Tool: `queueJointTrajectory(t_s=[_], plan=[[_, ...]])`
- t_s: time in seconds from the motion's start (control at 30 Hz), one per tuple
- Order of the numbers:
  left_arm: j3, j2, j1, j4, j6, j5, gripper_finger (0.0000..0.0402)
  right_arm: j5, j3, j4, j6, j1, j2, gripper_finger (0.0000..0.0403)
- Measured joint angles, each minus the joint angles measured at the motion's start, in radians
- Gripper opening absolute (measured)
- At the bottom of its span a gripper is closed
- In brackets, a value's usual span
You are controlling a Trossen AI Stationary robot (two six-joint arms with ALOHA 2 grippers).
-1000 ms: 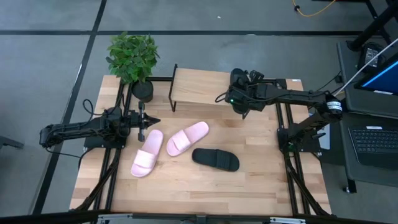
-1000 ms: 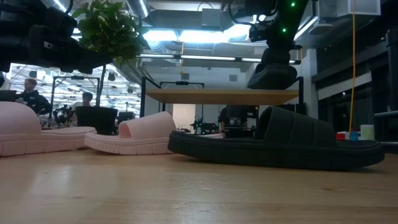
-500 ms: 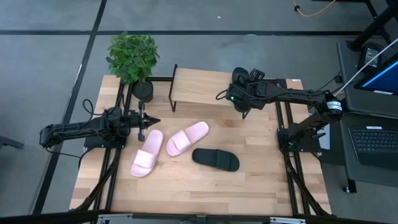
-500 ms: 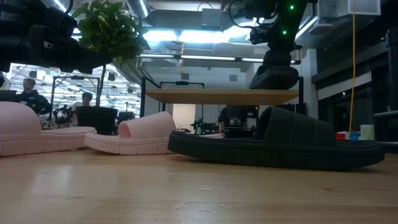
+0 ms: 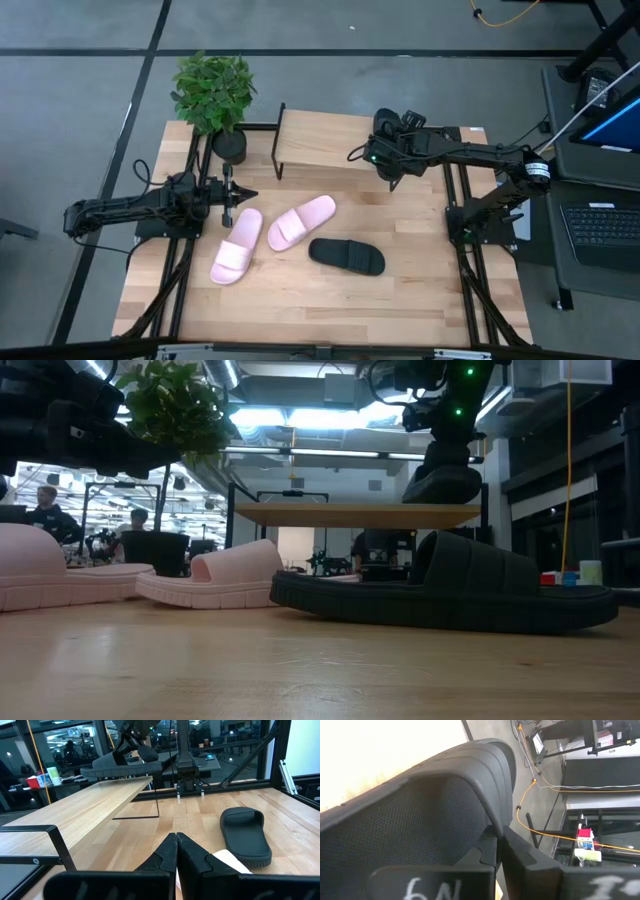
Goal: Pick and place slides into the shelf
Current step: Put the right black slide on the shelf
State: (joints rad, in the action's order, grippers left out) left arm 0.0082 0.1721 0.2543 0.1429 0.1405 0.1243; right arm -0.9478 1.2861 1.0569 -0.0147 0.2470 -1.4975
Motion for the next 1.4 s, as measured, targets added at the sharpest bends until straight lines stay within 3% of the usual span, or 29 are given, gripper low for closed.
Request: queueJointTrajectory(t_s=[0.9,1.4], plan=[[0.000,0.000,0.000,0.000,-0.002,0.000,0.0000,0.010,0.000,-0.002,-0.002,0.000,0.000,0.0015],[0.000,0.000,0.000,0.000,-0.003,0.000,0.0000,0.010,0.000,-0.001,0.001,0.000,0.000,0.0064]])
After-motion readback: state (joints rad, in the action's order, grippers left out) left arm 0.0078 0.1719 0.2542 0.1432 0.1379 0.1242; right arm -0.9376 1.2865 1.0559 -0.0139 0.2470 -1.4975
